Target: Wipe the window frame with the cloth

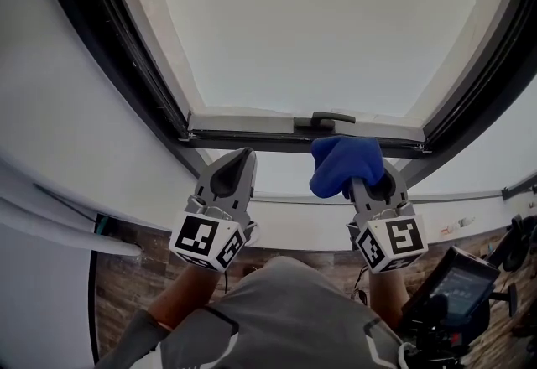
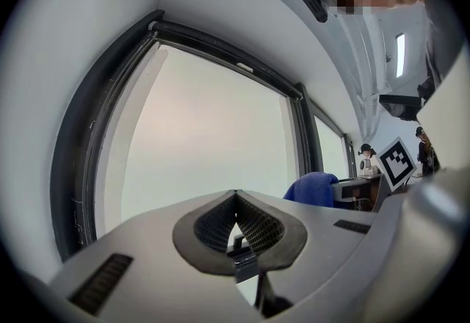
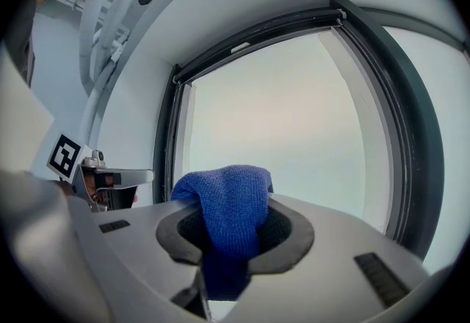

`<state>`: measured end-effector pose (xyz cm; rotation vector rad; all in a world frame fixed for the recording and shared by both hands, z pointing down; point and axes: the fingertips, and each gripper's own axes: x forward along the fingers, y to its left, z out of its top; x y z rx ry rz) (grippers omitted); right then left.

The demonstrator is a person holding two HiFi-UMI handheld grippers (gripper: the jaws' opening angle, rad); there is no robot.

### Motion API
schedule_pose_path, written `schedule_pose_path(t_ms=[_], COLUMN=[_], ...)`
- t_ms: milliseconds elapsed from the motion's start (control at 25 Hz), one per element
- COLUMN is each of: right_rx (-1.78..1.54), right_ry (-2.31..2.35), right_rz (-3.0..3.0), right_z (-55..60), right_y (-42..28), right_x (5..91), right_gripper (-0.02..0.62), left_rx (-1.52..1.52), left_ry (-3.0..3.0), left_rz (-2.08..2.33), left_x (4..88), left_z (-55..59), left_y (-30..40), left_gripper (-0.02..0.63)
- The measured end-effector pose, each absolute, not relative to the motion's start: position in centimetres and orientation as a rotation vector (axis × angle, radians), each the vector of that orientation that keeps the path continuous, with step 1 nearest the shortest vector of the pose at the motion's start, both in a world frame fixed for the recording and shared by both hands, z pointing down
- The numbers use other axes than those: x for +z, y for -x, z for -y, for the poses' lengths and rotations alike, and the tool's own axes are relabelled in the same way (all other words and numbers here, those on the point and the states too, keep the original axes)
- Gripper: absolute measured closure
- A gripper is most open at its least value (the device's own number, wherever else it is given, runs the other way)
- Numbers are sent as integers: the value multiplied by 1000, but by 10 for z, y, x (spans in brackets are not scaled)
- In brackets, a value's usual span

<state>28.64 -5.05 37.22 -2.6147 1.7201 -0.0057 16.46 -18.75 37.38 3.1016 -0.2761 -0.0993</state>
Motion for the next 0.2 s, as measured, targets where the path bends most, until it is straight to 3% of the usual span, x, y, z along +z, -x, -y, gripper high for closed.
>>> schedule_pose_path(t_ms=[200], right_rx=[11], right_ry=[2612], right_rz=[-1730], right_z=[52], right_y=[-289], right_x=[373], right_gripper=[479], left_rx=[-105], left_ry=[-3096], left_rz=[303], left_x=[378], left_z=[191], left_y=[-165], left_gripper=[598])
